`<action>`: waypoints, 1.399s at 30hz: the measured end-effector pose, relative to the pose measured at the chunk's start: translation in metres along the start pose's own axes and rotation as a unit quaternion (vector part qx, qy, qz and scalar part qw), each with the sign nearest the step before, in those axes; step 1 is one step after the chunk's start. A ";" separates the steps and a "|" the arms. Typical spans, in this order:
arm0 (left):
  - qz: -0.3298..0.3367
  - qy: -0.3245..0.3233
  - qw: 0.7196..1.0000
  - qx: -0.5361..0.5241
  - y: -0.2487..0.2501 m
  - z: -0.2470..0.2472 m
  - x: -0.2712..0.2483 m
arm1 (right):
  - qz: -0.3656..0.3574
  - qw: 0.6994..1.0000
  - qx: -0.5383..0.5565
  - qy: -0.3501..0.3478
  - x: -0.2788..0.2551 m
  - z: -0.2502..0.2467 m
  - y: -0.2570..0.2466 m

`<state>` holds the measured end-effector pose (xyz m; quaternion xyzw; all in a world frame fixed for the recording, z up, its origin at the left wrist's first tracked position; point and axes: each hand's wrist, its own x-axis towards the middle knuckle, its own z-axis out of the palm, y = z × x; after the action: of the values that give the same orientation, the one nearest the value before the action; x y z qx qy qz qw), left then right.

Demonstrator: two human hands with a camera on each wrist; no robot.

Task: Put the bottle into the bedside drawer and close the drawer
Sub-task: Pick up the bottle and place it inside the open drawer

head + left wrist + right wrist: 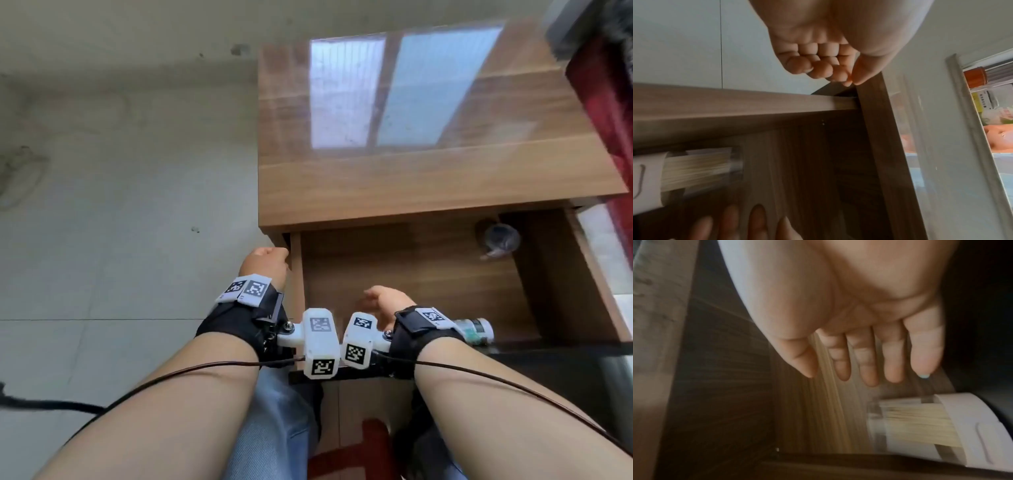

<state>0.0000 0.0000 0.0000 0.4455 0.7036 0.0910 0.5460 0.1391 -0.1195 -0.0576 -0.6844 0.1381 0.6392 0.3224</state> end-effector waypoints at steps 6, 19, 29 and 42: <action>0.000 0.005 0.997 -0.077 -0.020 -0.010 -0.014 | -0.037 0.988 -0.150 0.003 -0.004 0.019 0.013; -0.034 0.018 0.988 -0.151 -0.013 -0.023 0.005 | -0.001 0.885 -0.465 -0.017 0.000 0.069 0.000; -0.035 0.013 0.988 -0.151 -0.007 -0.017 0.016 | -0.079 0.942 -0.322 0.039 -0.003 0.056 -0.062; -0.034 0.009 0.989 -0.140 -0.006 -0.014 0.026 | -0.153 0.978 -0.143 -0.021 0.007 0.068 -0.081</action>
<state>-0.0157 0.0205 -0.0162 0.3394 0.7034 0.1742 0.5998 0.1356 -0.0153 -0.0415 -0.7232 -0.0678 0.6094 0.3180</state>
